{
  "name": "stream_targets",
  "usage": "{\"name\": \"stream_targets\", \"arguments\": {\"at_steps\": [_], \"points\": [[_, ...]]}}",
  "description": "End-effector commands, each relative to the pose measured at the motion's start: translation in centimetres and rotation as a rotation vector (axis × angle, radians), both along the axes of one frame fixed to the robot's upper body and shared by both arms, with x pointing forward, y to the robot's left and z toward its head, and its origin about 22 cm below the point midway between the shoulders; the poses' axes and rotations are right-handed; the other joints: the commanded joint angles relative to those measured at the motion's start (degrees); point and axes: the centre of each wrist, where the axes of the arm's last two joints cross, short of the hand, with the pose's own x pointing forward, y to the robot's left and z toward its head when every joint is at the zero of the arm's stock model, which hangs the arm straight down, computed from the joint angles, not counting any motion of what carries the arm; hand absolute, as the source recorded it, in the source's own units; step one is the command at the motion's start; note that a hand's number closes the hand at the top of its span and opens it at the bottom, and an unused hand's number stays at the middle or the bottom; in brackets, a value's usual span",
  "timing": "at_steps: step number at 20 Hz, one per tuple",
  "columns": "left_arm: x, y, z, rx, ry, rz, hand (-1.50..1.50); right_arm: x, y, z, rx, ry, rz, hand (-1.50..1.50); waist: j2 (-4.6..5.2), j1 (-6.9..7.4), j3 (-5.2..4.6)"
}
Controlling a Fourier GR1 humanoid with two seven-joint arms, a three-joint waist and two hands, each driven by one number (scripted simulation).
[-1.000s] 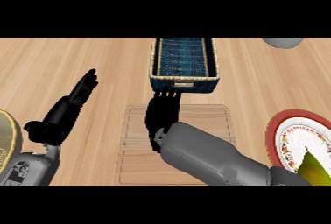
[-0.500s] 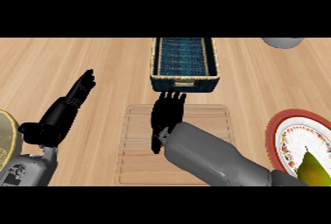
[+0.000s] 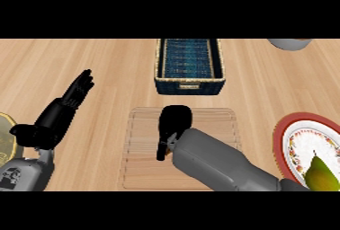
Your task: Pick the sweet potato from the cutting board and place it in the basket
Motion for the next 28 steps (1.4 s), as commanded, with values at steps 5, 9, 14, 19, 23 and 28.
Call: {"name": "stream_targets", "arguments": {"at_steps": [5, 9, 14, 19, 23, 28], "points": [[-0.5, -1.0, -0.1, 0.010, 0.011, -0.022, 0.00, -1.5, 0.3, -2.7, -0.227, 0.025, 0.024, 1.50, 0.59, 0.17, -0.12], [-0.1, -1.2, 0.9, 0.005, -0.010, -0.032, 0.00, -3.1, 2.1, -0.1, -0.055, -0.035, 0.160, 1.50, 0.76, 1.02, -0.10], [0.1, -1.8, 0.1, 0.009, 0.007, -0.030, 0.00, -4.7, 4.0, 5.2, 0.343, -0.165, 0.384, 1.50, 0.82, 1.71, -0.06], [-0.9, -1.3, 0.3, -0.001, 0.000, -0.038, 0.00, -7.0, 4.9, 7.5, 0.478, -0.216, 0.376, 1.50, 0.48, 1.58, -0.10], [0.5, 0.0, 1.2, 0.018, -0.011, -0.025, 0.00, -7.9, 4.7, 10.3, 0.748, -0.224, 0.318, 1.50, 0.44, 1.57, -0.09], [0.8, -1.2, -0.1, -0.001, 0.005, -0.008, 0.00, -9.0, 4.7, 14.5, 1.044, -0.436, 0.331, 1.50, 0.34, 0.37, -0.10]]}}
